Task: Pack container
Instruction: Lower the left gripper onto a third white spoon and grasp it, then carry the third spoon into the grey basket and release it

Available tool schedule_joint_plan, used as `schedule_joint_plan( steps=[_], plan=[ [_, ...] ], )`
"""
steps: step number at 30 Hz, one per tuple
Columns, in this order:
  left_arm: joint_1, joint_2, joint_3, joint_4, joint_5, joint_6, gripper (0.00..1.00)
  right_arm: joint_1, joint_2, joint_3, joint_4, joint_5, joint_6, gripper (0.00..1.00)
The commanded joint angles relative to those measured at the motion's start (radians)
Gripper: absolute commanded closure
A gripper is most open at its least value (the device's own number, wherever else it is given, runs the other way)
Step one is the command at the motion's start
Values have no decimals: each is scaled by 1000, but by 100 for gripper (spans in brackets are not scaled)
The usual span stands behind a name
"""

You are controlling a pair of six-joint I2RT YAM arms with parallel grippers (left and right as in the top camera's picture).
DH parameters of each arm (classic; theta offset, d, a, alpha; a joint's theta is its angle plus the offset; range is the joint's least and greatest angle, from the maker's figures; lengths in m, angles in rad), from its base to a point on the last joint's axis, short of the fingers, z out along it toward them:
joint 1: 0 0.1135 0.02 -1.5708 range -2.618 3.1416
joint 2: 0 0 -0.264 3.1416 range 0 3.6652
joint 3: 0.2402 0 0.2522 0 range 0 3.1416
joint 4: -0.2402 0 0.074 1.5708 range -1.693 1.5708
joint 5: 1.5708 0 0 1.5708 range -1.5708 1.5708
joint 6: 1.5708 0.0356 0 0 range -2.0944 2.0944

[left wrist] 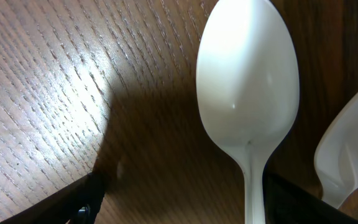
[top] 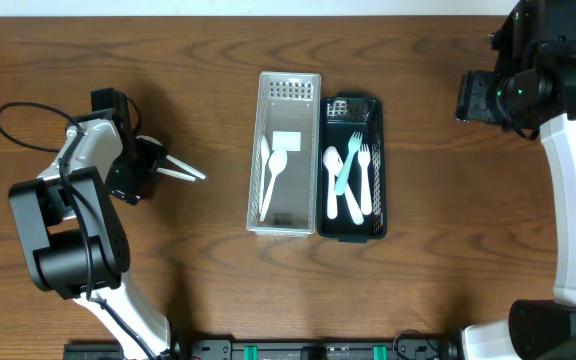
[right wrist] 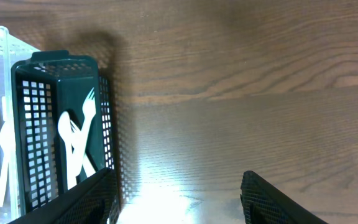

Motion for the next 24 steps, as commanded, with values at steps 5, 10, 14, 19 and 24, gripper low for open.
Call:
schedule_joint_plan(
  steps=[5,10,14,19,24],
  plan=[
    [-1,46,-7,-38,-20,14,24,-5,3,5,-1,7,-11,32],
    [-1,45,-7,-59,-16,34,44,-5,3,5,-1,7,-11,32],
    [0,45,-7,-58,3,53,67,-5,3,5,-2,7,-11,33],
    [0,45,-7,-55,6,52,81,-5,3,5,-2,7,-12,33],
    [0,45,-7,-55,6,53,90,-7,3,5,-1,7,-15,33]
  ],
)
